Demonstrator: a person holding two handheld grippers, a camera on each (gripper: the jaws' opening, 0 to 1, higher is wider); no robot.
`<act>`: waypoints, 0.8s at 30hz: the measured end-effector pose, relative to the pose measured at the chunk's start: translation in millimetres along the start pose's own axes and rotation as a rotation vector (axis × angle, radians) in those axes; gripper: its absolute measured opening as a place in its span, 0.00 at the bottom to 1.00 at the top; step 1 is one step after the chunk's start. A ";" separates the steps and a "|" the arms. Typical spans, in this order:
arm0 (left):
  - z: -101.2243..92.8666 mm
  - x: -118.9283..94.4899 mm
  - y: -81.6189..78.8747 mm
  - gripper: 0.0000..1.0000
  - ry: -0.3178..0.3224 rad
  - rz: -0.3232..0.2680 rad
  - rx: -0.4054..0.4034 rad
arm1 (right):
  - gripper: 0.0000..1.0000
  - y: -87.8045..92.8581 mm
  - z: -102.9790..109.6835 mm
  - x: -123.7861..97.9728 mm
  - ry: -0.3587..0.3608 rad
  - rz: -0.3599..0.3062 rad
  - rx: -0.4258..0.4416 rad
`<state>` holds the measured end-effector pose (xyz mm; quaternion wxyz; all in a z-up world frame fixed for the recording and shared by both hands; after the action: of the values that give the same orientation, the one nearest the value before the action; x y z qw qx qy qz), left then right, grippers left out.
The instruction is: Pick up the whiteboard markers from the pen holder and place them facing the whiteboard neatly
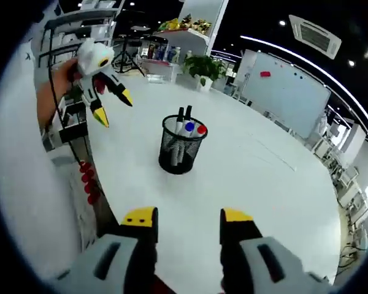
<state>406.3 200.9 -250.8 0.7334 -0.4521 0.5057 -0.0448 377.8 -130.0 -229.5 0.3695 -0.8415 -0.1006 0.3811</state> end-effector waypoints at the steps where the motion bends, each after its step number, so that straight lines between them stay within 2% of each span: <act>1: -0.4 0.8 0.4 0.54 0.003 0.001 0.002 | 0.39 -1.2 -0.2 0.5 0.006 -0.001 -0.003; 7: -1.5 2.1 0.0 0.54 0.008 0.000 0.007 | 0.39 -4.3 2.0 1.6 -0.003 -0.014 -0.004; 24: -3.3 4.9 -1.5 0.54 0.017 -0.001 0.019 | 0.39 1.3 2.9 1.8 -0.006 -0.007 0.010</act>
<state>406.7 195.4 -253.4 0.7332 -0.4451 0.5113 -0.0538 376.9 -128.6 -232.7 0.3749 -0.8380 -0.1025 0.3829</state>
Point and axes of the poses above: the point that each gripper's makers call its tool centre point, and the gripper's own axes: x roughly forward along the fingers, z roughly to its left, y roughly out of its underside, the point moved 8 cm from there along -x, roughly backward along the fingers, and after that the axes turned 13 degrees about -x, right-handed, at the moved point
